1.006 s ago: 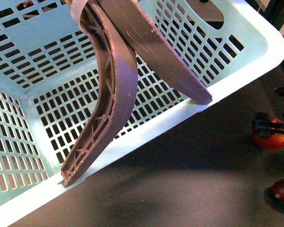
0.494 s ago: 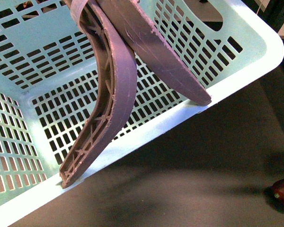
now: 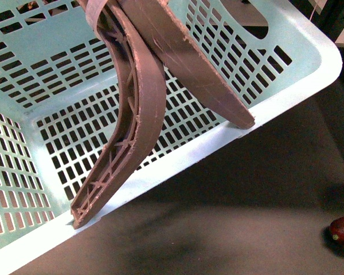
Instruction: Pick apple with right arm and hold basket with left
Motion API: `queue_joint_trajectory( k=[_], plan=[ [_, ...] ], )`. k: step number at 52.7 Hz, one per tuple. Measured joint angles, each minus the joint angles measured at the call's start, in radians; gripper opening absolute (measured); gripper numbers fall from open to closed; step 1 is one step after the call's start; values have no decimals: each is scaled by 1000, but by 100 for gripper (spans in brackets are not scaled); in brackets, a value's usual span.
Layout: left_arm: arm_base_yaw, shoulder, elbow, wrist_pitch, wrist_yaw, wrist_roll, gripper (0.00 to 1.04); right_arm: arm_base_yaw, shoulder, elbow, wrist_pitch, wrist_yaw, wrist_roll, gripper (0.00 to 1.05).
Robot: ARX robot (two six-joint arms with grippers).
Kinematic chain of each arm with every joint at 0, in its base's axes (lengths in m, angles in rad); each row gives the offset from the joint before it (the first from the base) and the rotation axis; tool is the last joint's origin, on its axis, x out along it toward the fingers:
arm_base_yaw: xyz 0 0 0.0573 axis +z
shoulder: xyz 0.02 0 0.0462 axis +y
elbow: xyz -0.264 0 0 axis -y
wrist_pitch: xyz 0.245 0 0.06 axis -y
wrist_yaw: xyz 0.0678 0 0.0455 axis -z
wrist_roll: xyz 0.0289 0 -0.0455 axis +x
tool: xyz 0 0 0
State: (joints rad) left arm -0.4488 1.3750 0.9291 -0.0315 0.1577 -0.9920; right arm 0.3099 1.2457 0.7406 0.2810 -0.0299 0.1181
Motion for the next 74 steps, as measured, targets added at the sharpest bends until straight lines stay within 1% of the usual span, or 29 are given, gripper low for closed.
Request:
queue_joint_trajectory(
  k=[3,6,16,24,27,28,30,31,32,38,44,48,51,56,57,60,62,63,67,69,70,71,74],
  plan=[
    [0,0,0,0,0,0,14,62,14,0,5,16,10,80],
    [0,0,0,0,2,0,14,98,24,-1,9,26,16,80],
    [0,0,0,0,0,0,14,180,58,-28,29,37,44,80],
    [0,0,0,0,0,0,14,196,87,-45,52,45,71,80],
    [0,0,0,0,0,0,14,198,91,-47,54,44,73,85],
    [0,0,0,0,0,0,14,199,94,-48,54,44,75,89],
    [0,0,0,0,0,0,14,199,95,-48,55,43,76,91],
    [0,0,0,0,0,0,14,201,97,-50,56,43,78,96],
    [0,0,0,0,0,0,14,201,97,-50,57,43,79,97],
    [0,0,0,0,2,0,14,201,97,-50,63,46,82,95],
    [-1,1,0,-3,6,0,14,185,87,-50,64,79,85,96],
    [-2,2,0,-3,0,0,14,160,61,-50,61,119,84,96],
    [1,1,0,-3,-8,3,14,122,17,-50,47,162,84,96],
    [4,1,0,-3,-11,9,14,31,-91,-52,-16,248,84,96],
    [4,1,0,-3,-8,10,14,1,-128,-61,-35,280,79,96],
    [3,1,0,-3,5,0,14,-32,-170,-77,-62,313,74,96],
    [3,1,0,-3,8,0,14,-52,-190,-101,-26,306,50,93],
    [2,1,0,-3,7,-1,14,-71,-211,-144,63,285,18,87],
    [0,1,0,-3,6,-2,14,-89,-246,-222,187,249,-38,77],
    [-1,1,0,-3,6,0,14,-97,-259,-251,217,235,-56,73],
    [-1,1,0,-3,6,0,14,-102,-270,-274,233,228,-65,69],
    [-1,1,0,-3,6,-2,14,-114,-288,-309,249,217,-78,63],
    [-1,1,0,-3,6,-2,14,-132,-316,-358,262,203,-89,53]
  ],
)
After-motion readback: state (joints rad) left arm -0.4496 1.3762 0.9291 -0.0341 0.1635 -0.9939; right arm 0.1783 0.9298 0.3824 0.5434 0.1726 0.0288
